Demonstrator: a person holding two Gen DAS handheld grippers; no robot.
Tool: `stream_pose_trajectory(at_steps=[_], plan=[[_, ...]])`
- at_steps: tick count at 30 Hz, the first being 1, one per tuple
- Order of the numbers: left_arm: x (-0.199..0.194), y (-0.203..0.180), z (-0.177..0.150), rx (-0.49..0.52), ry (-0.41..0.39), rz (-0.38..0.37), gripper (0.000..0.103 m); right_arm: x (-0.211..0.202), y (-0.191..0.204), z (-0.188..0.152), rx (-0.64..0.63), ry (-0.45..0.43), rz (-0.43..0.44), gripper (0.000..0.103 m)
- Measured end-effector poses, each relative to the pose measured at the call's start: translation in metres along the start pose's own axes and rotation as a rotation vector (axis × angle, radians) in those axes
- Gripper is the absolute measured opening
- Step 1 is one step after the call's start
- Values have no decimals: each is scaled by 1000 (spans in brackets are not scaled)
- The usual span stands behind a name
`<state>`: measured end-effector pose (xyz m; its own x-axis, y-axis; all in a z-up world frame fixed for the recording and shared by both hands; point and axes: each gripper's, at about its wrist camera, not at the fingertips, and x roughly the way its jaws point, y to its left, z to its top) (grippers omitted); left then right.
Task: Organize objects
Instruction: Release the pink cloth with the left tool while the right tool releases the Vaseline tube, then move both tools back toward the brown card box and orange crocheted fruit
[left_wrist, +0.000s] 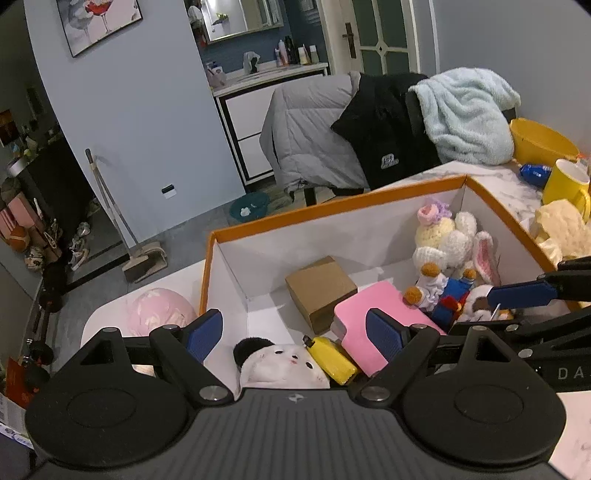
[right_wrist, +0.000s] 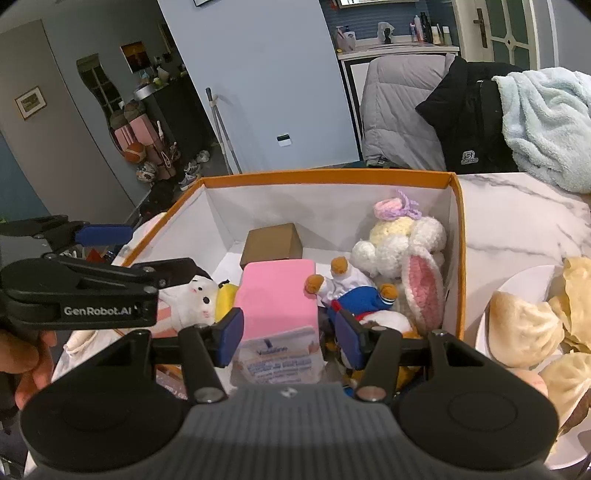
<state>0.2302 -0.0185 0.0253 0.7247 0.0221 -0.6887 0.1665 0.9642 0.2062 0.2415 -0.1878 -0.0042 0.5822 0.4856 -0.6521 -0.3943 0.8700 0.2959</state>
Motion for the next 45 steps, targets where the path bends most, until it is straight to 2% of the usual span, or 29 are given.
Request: stream_pose_trajectory(at_steps=[4,11,18,29,37,45], plan=[[-11,7,1,-38,-28,-34,100,-8,-1,1,11,-15,17,58],[-27,14,-4,-47,-53,-42,100,-23,-2,0,25,-36,29,58],[-46,28,-14,-97,-80,-57,100,-37,-1,-2,38,-56,48,58],[-90,49,-52,-175,-166,-103,100,-67,-6,-2,75,-102,70,60],[-82,60,-87,-190,-143,-100,100,-78,4,-11,49,-106,81,61],[-65,70,-114,-235,-111,-89,100,-79,27,-29,-65,-78,75,64]])
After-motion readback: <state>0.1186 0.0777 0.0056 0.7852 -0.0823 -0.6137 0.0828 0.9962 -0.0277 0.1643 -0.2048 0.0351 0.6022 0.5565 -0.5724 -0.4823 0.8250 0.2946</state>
